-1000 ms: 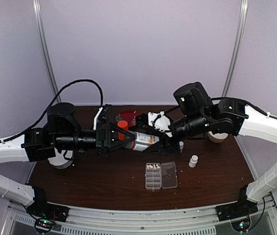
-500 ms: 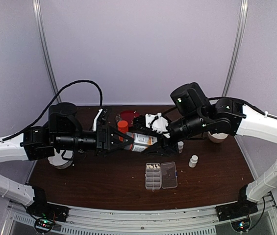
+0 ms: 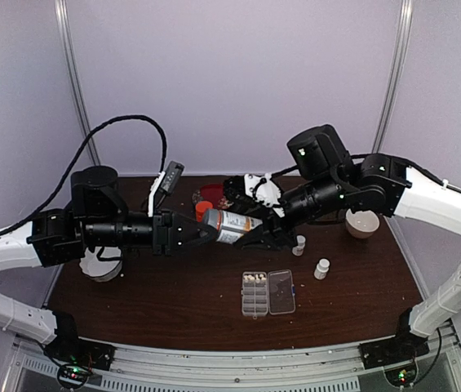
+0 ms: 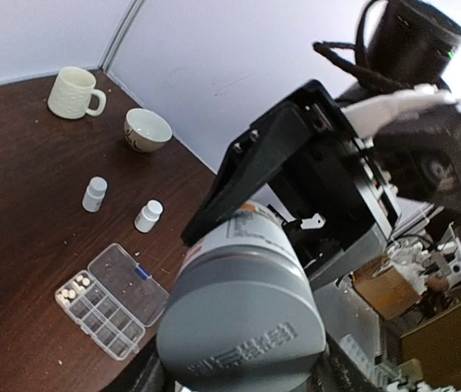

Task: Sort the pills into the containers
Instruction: Screw the lid of the pill bottle onto the pill bottle.

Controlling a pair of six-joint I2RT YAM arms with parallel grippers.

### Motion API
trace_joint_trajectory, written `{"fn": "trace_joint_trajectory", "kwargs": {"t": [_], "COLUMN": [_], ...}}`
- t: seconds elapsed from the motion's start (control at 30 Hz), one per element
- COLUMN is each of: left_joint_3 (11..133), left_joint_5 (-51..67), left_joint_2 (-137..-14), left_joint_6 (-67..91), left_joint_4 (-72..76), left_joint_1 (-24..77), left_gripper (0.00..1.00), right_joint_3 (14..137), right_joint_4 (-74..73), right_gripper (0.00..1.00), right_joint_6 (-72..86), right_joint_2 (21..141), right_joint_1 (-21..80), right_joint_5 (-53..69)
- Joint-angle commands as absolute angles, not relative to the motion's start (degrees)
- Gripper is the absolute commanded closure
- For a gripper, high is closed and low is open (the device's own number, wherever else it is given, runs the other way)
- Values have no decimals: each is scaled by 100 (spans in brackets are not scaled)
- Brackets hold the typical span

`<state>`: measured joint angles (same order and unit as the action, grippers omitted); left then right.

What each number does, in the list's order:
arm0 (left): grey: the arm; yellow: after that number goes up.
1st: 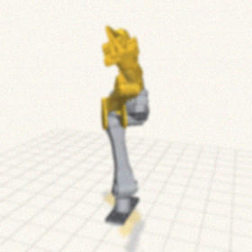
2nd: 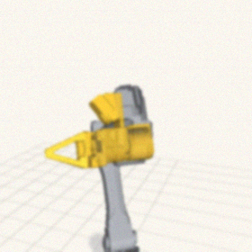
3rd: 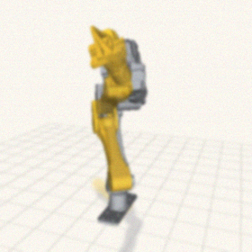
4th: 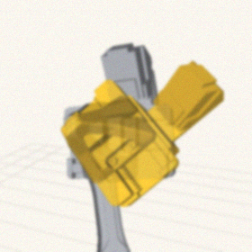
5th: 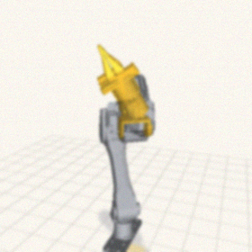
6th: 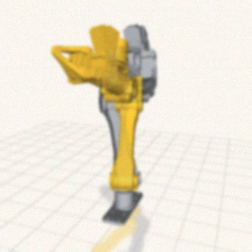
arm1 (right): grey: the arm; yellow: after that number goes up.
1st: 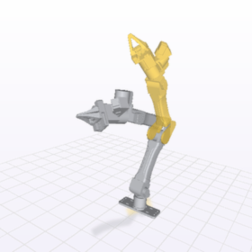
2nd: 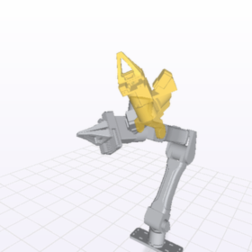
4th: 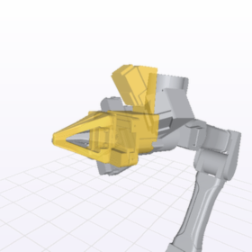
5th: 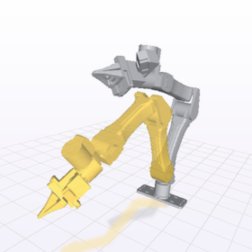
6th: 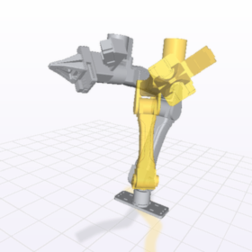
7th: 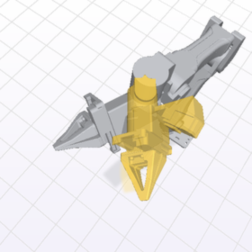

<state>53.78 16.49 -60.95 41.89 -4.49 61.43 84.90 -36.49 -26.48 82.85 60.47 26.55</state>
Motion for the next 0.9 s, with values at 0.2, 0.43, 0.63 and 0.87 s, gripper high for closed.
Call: {"fn": "trace_joint_trajectory", "kwargs": {"t": [0.2,0.43,0.63,0.87], "left_joint_3": [6187,6467,6031,6096], "left_joint_5": [2710,2823,2523,1814], "left_joint_2": [-6362,-6638,-6339,-6020], "left_joint_6": [-19,-791,-41,1518], "left_joint_4": [-332,-585,40,-393], "left_joint_1": [6139,6141,6141,6146], "left_gripper": [100,100,34,2], "right_joint_3": [8462,8431,8242,8096], "right_joint_4": [-3974,-4130,-4140,-4045], "right_gripper": [100,100,100,100], "right_joint_6": [-1905,-1925,-1976,-2068], "right_joint_2": [8165,8144,7979,7783], "right_joint_1": [5958,5916,5859,5856], "right_joint_5": [4153,4257,3900,3463]}}
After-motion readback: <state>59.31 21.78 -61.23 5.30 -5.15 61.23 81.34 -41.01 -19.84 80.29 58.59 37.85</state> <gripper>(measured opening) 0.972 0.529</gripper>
